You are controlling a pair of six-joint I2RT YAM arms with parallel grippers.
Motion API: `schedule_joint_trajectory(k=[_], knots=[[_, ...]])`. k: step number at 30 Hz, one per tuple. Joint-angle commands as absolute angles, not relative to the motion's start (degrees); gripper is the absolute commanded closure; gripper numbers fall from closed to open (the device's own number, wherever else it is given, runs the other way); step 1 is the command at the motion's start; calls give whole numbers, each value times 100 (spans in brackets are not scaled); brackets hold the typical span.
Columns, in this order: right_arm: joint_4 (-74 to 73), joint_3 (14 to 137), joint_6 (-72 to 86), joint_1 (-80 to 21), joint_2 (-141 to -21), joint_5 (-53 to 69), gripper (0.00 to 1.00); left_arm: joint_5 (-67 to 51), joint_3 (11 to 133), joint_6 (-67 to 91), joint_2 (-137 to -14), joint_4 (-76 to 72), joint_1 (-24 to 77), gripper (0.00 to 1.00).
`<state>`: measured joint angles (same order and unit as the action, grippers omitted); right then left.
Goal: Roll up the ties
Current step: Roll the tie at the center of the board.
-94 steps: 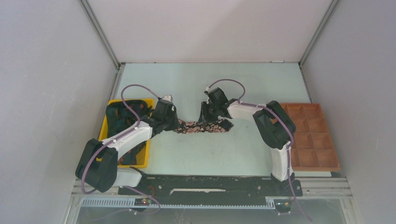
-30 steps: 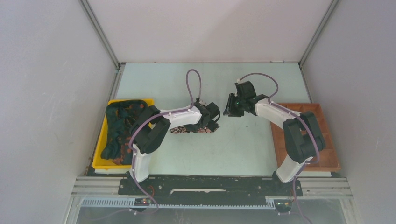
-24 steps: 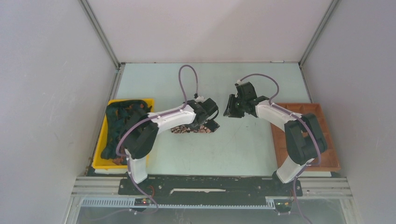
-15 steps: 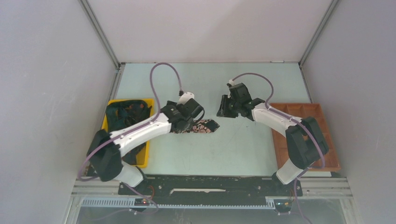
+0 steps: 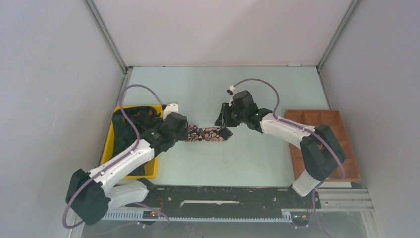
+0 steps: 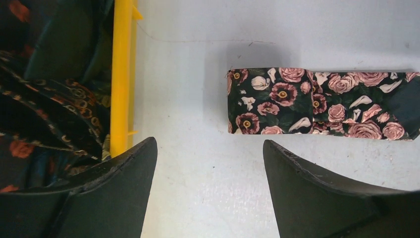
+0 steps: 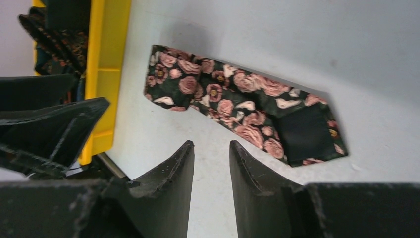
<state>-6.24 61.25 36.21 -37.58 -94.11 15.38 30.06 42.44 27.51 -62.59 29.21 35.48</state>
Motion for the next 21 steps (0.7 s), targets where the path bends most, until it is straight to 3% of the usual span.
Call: schedule_joint_trajectory(k=[1,8,21], knots=[[-86,6579,3923,-3920,-9759,2041,65,1690,3781,2970,-6053,1753,2946,16],[-54,7320,4122,-4107,-10470,2477,68,720,3400,3114,-6131,1028,2270,16],[-351,8377,4141,-4269,-11704,2813,76,106,3146,3186,-6589,495,1860,15]])
